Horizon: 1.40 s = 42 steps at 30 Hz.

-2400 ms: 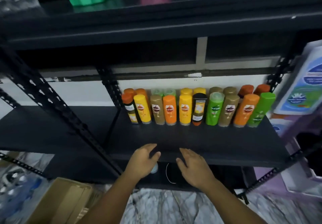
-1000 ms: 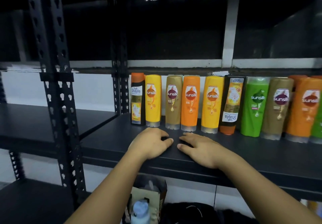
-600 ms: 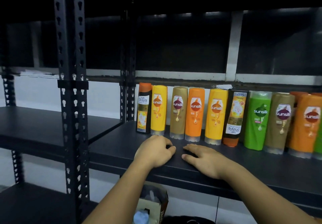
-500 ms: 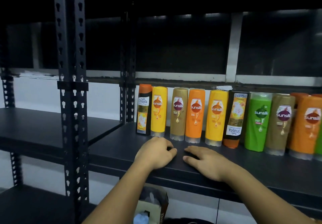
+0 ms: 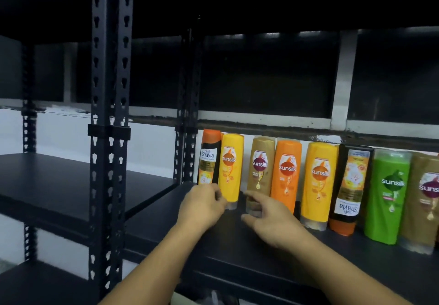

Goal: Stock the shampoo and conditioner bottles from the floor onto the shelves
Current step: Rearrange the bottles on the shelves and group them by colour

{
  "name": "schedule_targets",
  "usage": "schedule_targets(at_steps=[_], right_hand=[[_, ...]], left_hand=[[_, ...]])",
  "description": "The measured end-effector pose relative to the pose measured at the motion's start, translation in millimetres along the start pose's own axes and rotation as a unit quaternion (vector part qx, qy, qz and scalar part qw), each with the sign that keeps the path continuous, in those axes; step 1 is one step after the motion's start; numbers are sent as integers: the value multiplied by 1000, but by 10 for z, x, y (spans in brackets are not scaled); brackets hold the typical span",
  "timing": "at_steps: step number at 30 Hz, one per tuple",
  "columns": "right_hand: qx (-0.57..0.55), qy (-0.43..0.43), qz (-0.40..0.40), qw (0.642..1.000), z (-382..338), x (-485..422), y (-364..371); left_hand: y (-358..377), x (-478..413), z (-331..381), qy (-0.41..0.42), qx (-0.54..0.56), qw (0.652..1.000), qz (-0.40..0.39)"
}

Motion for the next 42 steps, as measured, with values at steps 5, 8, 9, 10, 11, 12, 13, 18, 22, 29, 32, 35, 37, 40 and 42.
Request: schedule_targets(at_steps=[5,8,9,10,11,12,13,18,22,29,32,35,37,40,42], right_hand=[[-26,46,99,994,-222,-410,246],[-28,67,109,991,-277,-606,399],[-18,71,112,991,-289,-660,437],[-9,80,115,990,-298,-702,456],[-4,91,119,989,-296,-739,469],[-2,99,127,987,-289,-772,476],[1,106,134,985,-282,-798,479],[38,111,142,983,-292,-835,550],[10,106,143,984,-294,-819,545],[-14,77,110,991,-203,-562,411],[-19,73,87,993,-22,-365,303],[-14,81,86,993,235,-150,159],[7,88,103,991,377,-33,49],[68,95,86,989,540,32,-43],[98,83,38,991,598,42,-104]], left_hand=[[-199,-519,-219,-38,157,986,48],[-143,-717,-363,-69,253,965,2],[-116,-755,-407,-71,261,963,-5],[-95,-763,-428,-67,266,962,-7],[-76,-748,-439,-60,271,961,-6],[-55,-725,-455,-52,273,961,-6],[-25,-716,-488,-44,270,962,-8],[-15,-752,-589,-18,223,975,-10],[-35,-725,-565,-14,188,982,-5],[-53,-514,-458,-22,171,985,-26],[5,-336,-344,-14,185,981,-55],[158,-139,-144,8,215,972,-95],[288,-16,9,34,228,967,-111],[447,101,161,60,247,959,-122],[472,142,199,65,245,958,-130]])
Point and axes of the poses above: each hand's wrist, its own x-axis away from the middle knuckle, its own y-axis out of the palm, z = x × y, the point moved 6 cm from there along -x, towards the middle knuckle, and after that the axes turned 15 degrees about x, right-handed, at the moved point
